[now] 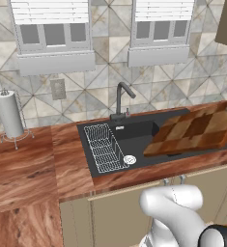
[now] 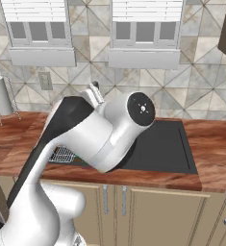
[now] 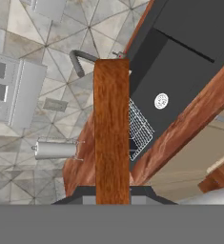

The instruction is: Move the cutting board and knife to the sink. Then move spray from the cabinet to the counter.

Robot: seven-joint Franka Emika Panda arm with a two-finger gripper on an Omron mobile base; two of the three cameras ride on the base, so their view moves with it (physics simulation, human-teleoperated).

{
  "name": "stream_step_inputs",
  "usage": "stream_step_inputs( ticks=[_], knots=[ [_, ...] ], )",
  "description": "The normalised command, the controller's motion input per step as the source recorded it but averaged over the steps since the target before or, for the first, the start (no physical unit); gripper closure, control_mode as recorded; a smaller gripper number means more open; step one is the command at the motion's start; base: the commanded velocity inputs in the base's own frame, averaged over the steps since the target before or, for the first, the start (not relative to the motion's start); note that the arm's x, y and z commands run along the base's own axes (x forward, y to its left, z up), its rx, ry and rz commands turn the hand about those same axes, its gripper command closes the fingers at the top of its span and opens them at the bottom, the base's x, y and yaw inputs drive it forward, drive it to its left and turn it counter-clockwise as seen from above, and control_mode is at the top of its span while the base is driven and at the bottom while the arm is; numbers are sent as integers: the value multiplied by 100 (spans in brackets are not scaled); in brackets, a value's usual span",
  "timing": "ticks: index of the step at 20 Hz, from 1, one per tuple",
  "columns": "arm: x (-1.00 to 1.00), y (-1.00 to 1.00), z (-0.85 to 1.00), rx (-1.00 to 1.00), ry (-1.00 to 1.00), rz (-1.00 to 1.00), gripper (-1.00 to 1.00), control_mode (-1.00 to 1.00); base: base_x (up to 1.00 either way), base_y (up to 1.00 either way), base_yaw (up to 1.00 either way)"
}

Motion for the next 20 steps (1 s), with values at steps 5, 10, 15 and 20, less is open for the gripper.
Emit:
stream_step_inputs(
  ticks=[5,10,15,20],
  knots=[
    [56,17,-18,-11,-7,-1,100,-100,0,0,0],
    [58,9,-15,-8,-1,-5,100,-100,0,0,0],
    [38,-7,-1,3,12,4,100,-100,0,0,0],
    [32,-25,0,5,13,21,100,-100,0,0,0]
  ],
)
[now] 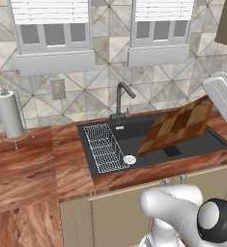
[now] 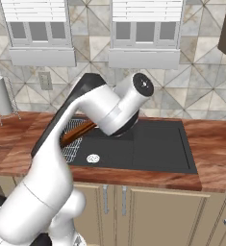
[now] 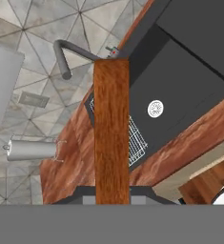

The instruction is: Move the cutting board and knife to the sink. Then move spray from the cabinet to the counter.

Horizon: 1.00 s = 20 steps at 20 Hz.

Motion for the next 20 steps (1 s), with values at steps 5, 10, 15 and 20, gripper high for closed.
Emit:
stream_step_inputs(
  ticks=[5,10,15,20],
  knots=[
    [26,-14,0,1,3,25,100,-100,0,0,0],
    [33,0,-25,-2,-4,16,100,-100,0,0,0],
    [33,0,-27,-5,-6,11,100,-100,0,0,0],
    [46,0,-14,-1,0,7,100,-100,0,0,0]
  ],
)
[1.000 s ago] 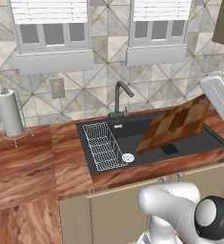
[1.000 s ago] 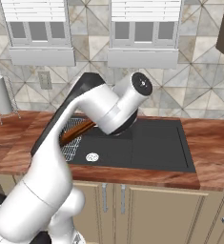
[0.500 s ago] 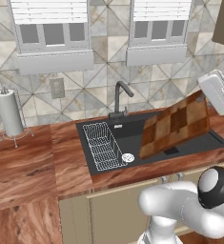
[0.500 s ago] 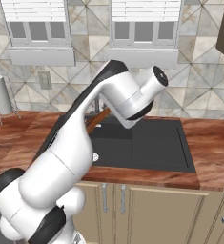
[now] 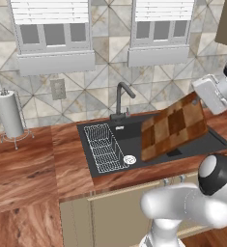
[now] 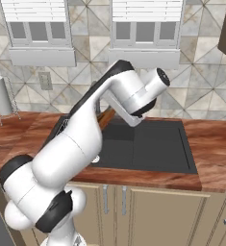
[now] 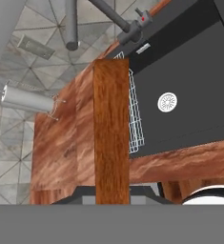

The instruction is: Move the cutting board and knife to the sink. Then move spray from the cabinet to the counter.

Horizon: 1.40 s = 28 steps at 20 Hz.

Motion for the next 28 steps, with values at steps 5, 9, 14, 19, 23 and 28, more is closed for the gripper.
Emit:
stream_step_inputs(
  ticks=[5,9,14,19,23,28],
  knots=[
    [38,0,-7,-1,0,2,100,-100,0,0,0],
    [28,0,-6,0,0,0,100,-100,0,0,0],
    [21,0,-11,0,0,0,100,-100,0,0,0],
    [23,0,-19,-1,-6,0,100,-100,0,0,0],
    [13,0,-35,0,-4,1,100,-100,0,0,0],
    [9,0,-41,0,-1,2,100,-100,0,0,0]
  ],
)
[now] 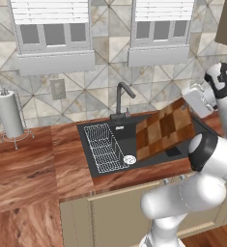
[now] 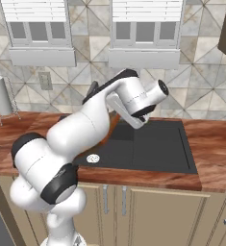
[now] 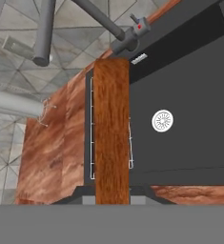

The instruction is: Move the cutting board and knife to the sink. Then move spray from the cabinet to the counter.

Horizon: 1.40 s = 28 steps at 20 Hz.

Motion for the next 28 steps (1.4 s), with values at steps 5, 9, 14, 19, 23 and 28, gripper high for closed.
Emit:
stream_step_inputs(
  ticks=[5,9,14,19,23,28],
  knots=[
    [27,0,-29,0,0,3,100,-100,0,0,0],
    [48,0,-20,0,2,0,100,-100,0,0,0],
    [56,0,-25,0,6,0,100,-100,0,0,0],
    [43,0,-23,0,0,0,100,-100,0,0,0],
    [38,0,-21,1,0,2,100,-100,0,0,0],
    [26,0,-32,11,-1,4,100,-100,0,0,0]
  ],
)
